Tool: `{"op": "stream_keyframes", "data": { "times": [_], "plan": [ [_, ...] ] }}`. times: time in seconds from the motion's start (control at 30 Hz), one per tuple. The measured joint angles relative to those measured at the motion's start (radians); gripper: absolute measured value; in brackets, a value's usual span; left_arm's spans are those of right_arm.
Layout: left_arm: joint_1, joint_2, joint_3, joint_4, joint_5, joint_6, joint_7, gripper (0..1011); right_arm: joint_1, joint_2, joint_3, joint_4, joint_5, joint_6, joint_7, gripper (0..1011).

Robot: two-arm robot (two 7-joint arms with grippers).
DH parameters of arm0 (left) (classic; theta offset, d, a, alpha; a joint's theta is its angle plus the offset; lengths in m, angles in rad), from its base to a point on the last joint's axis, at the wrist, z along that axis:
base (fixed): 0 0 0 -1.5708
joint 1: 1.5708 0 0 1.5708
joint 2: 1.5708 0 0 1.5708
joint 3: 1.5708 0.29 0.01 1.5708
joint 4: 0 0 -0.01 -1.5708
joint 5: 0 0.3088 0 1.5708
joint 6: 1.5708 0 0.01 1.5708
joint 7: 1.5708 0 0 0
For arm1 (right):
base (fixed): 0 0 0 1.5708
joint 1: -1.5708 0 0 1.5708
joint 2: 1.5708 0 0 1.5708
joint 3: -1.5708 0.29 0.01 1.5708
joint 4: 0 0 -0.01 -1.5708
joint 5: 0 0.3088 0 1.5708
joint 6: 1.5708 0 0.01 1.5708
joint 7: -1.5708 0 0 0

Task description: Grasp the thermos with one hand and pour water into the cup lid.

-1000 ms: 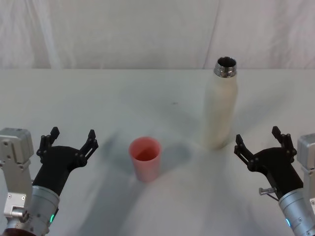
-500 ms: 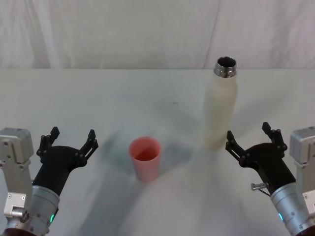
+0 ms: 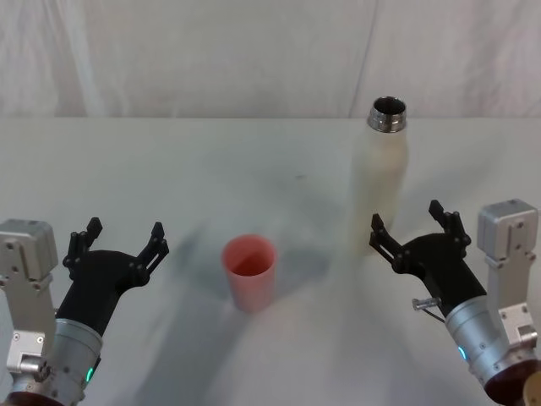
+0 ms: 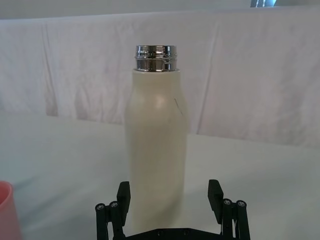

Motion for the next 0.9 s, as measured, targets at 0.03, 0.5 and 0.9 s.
{"op": "stream_keyframes", "data": {
  "times": [0.03, 0.5, 0.9],
  "plan": [
    [0.0, 0.0, 0.0, 0.0, 0.0, 0.0, 0.0, 1001, 0.0, 0.0, 0.0, 0.0, 0.0, 0.0, 0.0, 1001],
    [0.0, 0.0, 0.0, 0.0, 0.0, 0.0, 0.0, 1001, 0.07, -0.031, -0.009, 0.063, 0.003, 0.001, 0.029, 1001],
    [0.0, 0.0, 0.0, 0.0, 0.0, 0.0, 0.0, 1001, 0.109, -0.044, -0.02, 0.096, 0.015, 0.004, 0.038, 1001]
  ]
}}
